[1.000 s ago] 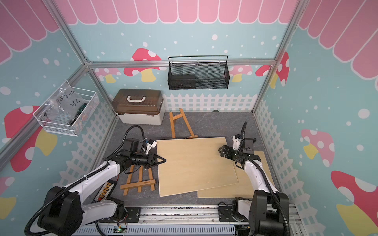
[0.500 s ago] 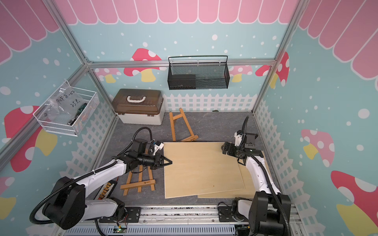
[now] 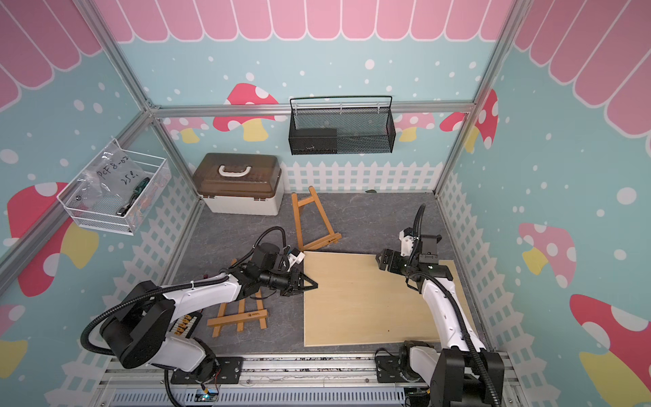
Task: Disassemble the easel
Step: Place the drawing board on the drawing board.
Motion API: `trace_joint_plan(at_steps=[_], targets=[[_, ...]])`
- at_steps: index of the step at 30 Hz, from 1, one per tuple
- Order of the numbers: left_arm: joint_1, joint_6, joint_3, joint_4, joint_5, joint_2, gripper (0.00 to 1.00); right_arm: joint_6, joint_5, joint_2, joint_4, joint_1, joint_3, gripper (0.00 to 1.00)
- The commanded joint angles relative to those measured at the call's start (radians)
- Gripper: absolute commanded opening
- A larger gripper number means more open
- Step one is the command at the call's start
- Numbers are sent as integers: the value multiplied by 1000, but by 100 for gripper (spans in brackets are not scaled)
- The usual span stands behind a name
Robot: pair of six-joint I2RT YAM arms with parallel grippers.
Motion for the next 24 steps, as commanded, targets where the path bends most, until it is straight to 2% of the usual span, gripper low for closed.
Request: trace_joint_plan(at_steps=[1,9,17,24], targets=[[-38,18,4,28,-305,45,0,19,3,-25,45,12,-22,93],[-111,-51,49,129,-335,138,0,21,-10,-24,50,25,-34,92],[-176,-110,127,222,-293,285,0,21,-22,-21,49,29,-38,92],[-199,-133,177,259,-234,384,0,24,-23,-27,55,32,-63,92]])
